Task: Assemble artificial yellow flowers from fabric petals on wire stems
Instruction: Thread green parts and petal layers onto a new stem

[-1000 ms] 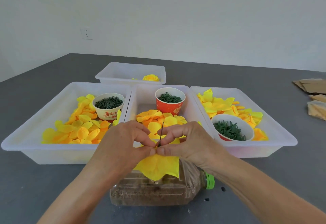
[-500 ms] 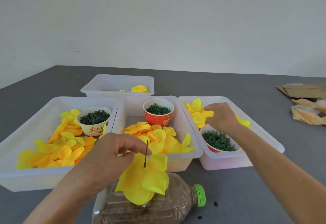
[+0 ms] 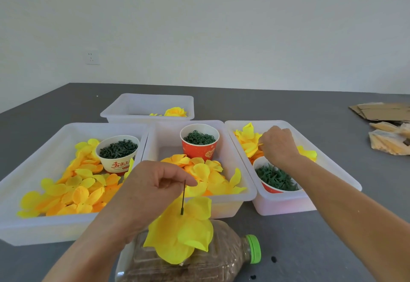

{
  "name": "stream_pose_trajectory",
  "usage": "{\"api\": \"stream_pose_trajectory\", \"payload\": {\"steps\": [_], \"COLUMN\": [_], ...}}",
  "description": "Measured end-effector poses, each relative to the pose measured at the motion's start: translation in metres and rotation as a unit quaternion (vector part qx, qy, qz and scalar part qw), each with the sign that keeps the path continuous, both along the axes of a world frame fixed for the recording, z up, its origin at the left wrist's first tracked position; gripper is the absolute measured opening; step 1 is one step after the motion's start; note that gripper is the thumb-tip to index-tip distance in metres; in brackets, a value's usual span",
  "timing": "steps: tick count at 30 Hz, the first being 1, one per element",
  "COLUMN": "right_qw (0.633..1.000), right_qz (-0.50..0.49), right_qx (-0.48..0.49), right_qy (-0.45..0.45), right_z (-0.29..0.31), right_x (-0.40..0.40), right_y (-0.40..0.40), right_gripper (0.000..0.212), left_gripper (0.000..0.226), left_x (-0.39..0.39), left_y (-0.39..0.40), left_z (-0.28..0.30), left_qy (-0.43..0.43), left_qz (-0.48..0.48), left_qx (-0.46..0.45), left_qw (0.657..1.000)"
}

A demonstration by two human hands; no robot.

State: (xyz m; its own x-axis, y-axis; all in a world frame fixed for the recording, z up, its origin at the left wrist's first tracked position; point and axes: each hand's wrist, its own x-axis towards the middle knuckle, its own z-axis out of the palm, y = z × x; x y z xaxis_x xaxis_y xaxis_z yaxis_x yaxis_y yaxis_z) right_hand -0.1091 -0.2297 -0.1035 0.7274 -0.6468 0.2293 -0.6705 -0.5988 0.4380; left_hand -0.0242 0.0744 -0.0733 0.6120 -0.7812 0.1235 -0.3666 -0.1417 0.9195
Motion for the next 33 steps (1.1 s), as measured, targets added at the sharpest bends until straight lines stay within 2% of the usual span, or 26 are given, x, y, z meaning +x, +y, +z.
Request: {"api": "stream_pose_trajectory", "payload": {"steps": [7,11,13,16,18,20,23,25,28,31,33], "right_qw": [1.0,0.995,0.993,0.991,0.991,0.989,0.955,0.937,0.939,0.929,0.927], "right_qz": [0.023,0.064,0.082,0.108,0.116,0.101,0.067,0.044,0.042,0.074,0.073], "right_qx": [0.004,0.069,0.07,0.06,0.059,0.089,0.171,0.209,0.242,0.304,0.324], "right_qy": [0.013,0.045,0.056,0.047,0.017,-0.063,-0.232,-0.276,-0.242,-0.199,-0.173], "right_z": [0.008,0.013,0.015,0.014,0.013,0.013,0.016,0.017,0.017,0.016,0.018], "right_x": [0.001,0.004,0.007,0.009,0.01,0.009,0.006,0.004,0.001,-0.003,-0.006], "right_y": [0.001,0.0,0.001,0.003,0.003,0.0,-0.01,-0.014,-0.016,-0.017,-0.017], "right_gripper": [0.015,0.036,0.043,0.036,0.035,0.035,0.034,0.038,0.027,0.052,0.05], "left_gripper": [0.034,0.032,0.034,0.034,0.033,0.033,0.033,0.032,0.03,0.03,0.031], "left_x": [-0.003,-0.002,-0.002,-0.002,-0.002,-0.002,0.0,0.0,0.001,0.001,0.001], "left_y": [-0.003,-0.006,-0.006,-0.006,-0.005,-0.005,-0.004,-0.005,-0.005,-0.006,-0.006], "left_z": [0.001,0.0,0.0,0.0,0.0,-0.001,-0.001,-0.001,-0.002,-0.003,-0.003], "left_qy": [-0.015,-0.012,-0.011,-0.015,-0.017,-0.018,-0.016,-0.014,-0.017,-0.019,-0.024], "left_qz": [0.007,0.005,0.002,0.0,0.0,-0.001,0.0,-0.002,-0.001,-0.004,-0.006], "left_qx": [0.003,0.002,-0.001,-0.002,0.001,0.002,-0.003,-0.004,-0.002,-0.002,-0.002], "left_qw": [1.0,1.0,1.0,1.0,1.0,1.0,1.0,1.0,1.0,1.0,1.0]}}
